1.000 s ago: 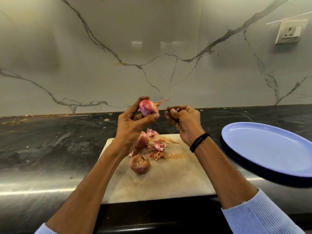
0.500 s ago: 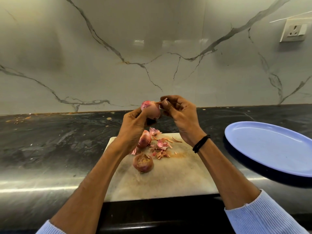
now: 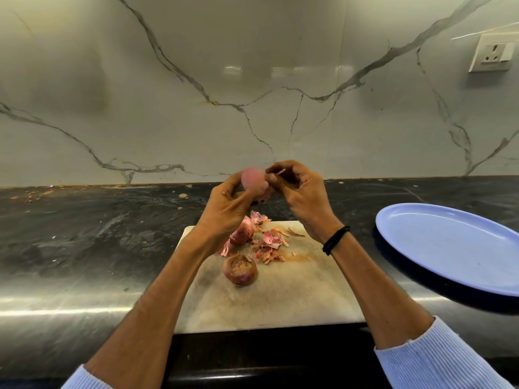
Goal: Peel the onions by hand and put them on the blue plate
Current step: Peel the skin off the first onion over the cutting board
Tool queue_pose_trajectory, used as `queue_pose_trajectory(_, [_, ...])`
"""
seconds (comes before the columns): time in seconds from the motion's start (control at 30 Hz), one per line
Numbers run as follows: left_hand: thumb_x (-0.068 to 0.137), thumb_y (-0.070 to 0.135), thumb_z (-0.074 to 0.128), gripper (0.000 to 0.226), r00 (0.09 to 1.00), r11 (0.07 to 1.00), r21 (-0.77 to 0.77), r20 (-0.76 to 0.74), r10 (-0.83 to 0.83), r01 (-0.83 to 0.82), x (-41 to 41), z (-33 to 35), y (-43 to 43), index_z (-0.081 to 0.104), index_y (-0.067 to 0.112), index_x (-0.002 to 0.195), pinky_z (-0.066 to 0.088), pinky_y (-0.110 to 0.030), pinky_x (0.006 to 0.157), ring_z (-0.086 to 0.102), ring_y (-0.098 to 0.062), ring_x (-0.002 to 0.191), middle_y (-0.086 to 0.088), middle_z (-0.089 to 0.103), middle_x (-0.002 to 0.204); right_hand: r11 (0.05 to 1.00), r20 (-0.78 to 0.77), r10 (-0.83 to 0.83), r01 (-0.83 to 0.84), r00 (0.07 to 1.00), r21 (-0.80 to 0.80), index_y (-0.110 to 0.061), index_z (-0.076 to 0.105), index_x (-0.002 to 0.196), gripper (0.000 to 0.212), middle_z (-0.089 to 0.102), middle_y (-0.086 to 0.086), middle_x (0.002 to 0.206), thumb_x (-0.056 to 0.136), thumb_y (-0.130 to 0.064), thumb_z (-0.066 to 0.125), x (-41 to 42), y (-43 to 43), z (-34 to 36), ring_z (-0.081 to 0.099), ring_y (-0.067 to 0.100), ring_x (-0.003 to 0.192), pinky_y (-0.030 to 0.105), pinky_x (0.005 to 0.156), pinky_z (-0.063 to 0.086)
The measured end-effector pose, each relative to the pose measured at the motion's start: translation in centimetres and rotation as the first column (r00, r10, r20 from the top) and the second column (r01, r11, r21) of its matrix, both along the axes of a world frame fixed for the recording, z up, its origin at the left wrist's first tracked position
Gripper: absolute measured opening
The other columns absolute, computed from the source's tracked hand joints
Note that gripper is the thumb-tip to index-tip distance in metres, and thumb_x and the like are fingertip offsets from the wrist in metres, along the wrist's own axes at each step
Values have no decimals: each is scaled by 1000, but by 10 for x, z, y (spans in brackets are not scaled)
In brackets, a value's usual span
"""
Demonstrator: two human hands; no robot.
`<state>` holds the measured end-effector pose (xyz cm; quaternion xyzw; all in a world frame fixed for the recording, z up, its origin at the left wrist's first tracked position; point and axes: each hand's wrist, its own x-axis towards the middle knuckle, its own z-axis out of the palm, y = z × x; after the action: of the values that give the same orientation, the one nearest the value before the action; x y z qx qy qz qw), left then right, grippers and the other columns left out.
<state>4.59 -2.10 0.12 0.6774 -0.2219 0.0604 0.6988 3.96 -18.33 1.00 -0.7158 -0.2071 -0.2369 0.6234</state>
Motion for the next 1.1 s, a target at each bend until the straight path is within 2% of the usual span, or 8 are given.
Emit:
queue_pose_trajectory(0.1, [84, 26, 69, 56, 999, 998, 61, 44, 22, -25, 0, 1, 2, 54, 12, 136, 54, -17, 80, 69, -2, 94, -2, 64, 117, 998, 37, -31, 33, 999, -54, -14, 66, 105, 16, 67, 9, 109, 91, -4, 67, 2, -1, -1, 63, 19, 104, 30, 88, 57])
queue_pose_trajectory(0.3, [86, 23, 72, 52, 994, 984, 163, 95, 60, -75, 1, 0, 6, 53, 18, 134, 53, -13, 76, 68, 1, 90, -2, 62, 117, 969, 108, -149, 167, 983, -180, -38, 61, 90, 33, 50, 6, 120, 89, -7, 71, 12, -3, -4, 58, 21, 110, 34, 89, 58])
queue_pose_trajectory(0.43, [83, 22, 74, 46, 992, 981, 174, 109, 67, -86, -2, 0, 3, 54, 23, 125, 52, -12, 75, 69, 1, 88, 3, 64, 110, 929, 170, -215, 256, 962, -269, -24, 61, 91, 26, 38, 4, 119, 89, 1, 69, 16, -2, -7, 49, 21, 114, 20, 90, 51])
queue_pose_trajectory(0.57, [74, 31, 75, 51, 991, 979, 183, 114, 67, -87, -3, 0, 3, 58, 27, 122, 53, -14, 80, 70, -3, 93, 2, 67, 113, 874, 238, -258, 331, 936, -354, -16, 61, 96, 25, 32, 9, 118, 89, 8, 61, 18, -1, -11, 43, 25, 114, 31, 92, 53])
queue_pose_trajectory(0.63, [72, 32, 75, 46, 992, 981, 172, 106, 70, -87, -3, -1, 2, 59, 33, 115, 53, -13, 79, 70, -3, 94, 3, 68, 111, 850, 241, -272, 350, 932, -393, -13, 61, 99, 25, 30, 9, 116, 88, 10, 56, 17, 1, -11, 41, 23, 110, 23, 89, 49])
queue_pose_trajectory(0.73, [71, 35, 75, 41, 997, 991, 114, 38, 69, -72, -2, -3, 1, 64, 32, 110, 56, -21, 83, 71, -12, 98, 0, 72, 108, 823, 278, -308, 401, 910, -403, -10, 60, 101, 30, 29, 8, 113, 85, 14, 52, 15, 4, -10, 39, 22, 106, 9, 83, 41])
queue_pose_trajectory(0.9, [76, 37, 70, 56, 985, 1000, -14, -173, 5, -7, -3, -4, -3, 68, 3, 121, 60, -34, 84, 70, -27, 100, -17, 72, 112, 815, 432, -309, 470, 847, -339, -7, 58, 97, 29, 30, 7, 108, 77, 5, 40, 12, 9, -11, 43, 26, 102, 32, 82, 53])
queue_pose_trajectory(1.1, [81, 38, 65, 45, 959, 988, -137, -263, -109, 75, -8, 1, -4, 71, 4, 111, 58, -32, 85, 70, -19, 92, -15, 74, 108, 840, 454, -334, 480, 826, -254, -3, 59, 99, 26, 41, 7, 106, 80, 9, 45, 12, 13, -13, 48, 22, 97, 27, 78, 50])
